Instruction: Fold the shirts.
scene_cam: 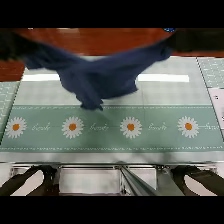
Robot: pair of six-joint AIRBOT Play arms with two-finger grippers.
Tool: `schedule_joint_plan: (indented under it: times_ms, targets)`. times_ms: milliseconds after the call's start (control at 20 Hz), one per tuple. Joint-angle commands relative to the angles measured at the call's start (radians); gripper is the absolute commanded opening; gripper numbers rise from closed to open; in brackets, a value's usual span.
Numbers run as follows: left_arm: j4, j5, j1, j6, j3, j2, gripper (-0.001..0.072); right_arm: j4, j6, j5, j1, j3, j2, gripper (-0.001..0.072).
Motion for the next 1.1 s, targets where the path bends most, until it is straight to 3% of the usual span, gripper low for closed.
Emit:
schedule_joint_plan:
  times_ms: [0,200,400,550,750,950,1050]
  targets:
    - [0.087,-0.053,0.0,-0.116,0.376,0.008,0.0021,-0.13,0.043,0.158,-0.011,0.369,0.013,0.0027]
    - [0.331,-0.113,0.0,-0.185,0.628,0.067,0.0022,-0.238,0.042,0.189,-0.011,0.435,0.152,0.0027]
    - [0.493,-0.186,-0.003,-0.185,0.565,0.22,0.0022,-0.439,0.063,0.209,-0.011,0.435,0.317,0.0027]
    - [0.509,-0.23,-0.092,-0.185,0.459,0.321,0.0022,-0.502,0.078,0.257,-0.011,0.435,0.399,0.0027]
    - [0.52,-0.332,-0.24,-0.185,0.377,0.366,0.0022,-0.483,0.087,0.453,-0.011,0.397,0.418,0.0027]
    - [0.52,-0.381,-0.249,-0.185,0.214,0.351,0.0022,-0.483,0.099,0.483,-0.011,0.145,0.418,0.0025]
    - [0.52,-0.348,-0.249,-0.185,0.054,0.337,0.0022,-0.484,0.102,0.422,-0.011,-0.042,0.418,0.0024]
